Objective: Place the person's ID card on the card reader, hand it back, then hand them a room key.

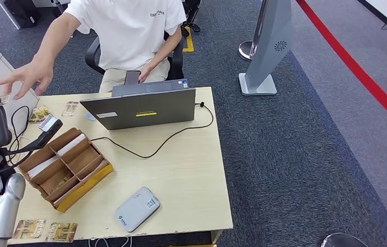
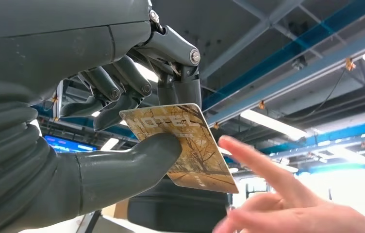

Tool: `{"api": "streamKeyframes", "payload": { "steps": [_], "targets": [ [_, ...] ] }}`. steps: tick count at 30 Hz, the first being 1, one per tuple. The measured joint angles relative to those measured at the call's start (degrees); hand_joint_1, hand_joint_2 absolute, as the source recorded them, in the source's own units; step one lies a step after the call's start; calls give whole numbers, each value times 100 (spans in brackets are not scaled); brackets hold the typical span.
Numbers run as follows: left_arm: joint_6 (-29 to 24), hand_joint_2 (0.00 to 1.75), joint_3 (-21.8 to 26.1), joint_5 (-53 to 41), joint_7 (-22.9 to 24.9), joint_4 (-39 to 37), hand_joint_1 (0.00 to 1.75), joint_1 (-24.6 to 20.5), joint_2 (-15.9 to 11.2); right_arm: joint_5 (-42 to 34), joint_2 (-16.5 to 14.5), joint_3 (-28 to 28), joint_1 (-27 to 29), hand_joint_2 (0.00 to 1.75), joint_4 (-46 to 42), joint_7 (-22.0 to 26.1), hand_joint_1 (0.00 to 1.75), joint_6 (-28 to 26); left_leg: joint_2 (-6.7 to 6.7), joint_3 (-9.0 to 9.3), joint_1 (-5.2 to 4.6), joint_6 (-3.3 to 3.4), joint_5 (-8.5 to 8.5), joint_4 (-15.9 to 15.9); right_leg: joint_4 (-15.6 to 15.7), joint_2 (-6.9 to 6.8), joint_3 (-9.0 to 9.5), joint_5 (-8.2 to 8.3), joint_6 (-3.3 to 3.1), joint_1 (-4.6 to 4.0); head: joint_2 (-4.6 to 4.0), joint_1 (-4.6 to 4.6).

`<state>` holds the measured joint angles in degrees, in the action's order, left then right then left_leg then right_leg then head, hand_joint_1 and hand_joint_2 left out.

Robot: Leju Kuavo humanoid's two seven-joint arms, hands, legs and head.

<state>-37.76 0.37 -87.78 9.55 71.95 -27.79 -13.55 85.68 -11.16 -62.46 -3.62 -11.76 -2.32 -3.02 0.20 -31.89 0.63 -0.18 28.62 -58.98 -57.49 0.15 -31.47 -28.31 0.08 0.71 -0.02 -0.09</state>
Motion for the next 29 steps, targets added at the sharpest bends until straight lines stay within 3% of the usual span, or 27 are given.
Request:
{"api": "streamKeyframes", "payload": {
  "steps": [3,7,21,25,29],
  "targets": [
    [76,175,19,-2,-1,-39,175,-26,42,4,1,12,0,175,0,0,0,0,0,-2,-1,1,0,-2,1,-1,-1,0,0,0,0,0],
    [158,175,33,-2,-20,-50,0,-33,80,9,1,15,1,175,0,3,0,0,-1,-2,0,1,0,-3,1,-2,0,0,0,0,-1,-1],
    [287,175,417,57,-268,14,0,78,260,16,1,19,3,175,0,-14,0,0,0,-4,2,0,0,-2,-1,-2,0,0,0,0,-1,-4],
    [329,175,633,197,-378,162,0,339,192,3,1,19,13,175,0,-18,0,0,4,-5,2,0,0,-1,-2,0,0,0,0,0,-1,-4],
    [239,175,1017,527,-613,392,0,852,-54,-24,1,19,30,175,1,-63,0,-9,26,1,2,-3,5,6,-3,23,-4,-1,-2,0,0,-1]
  ]
}}
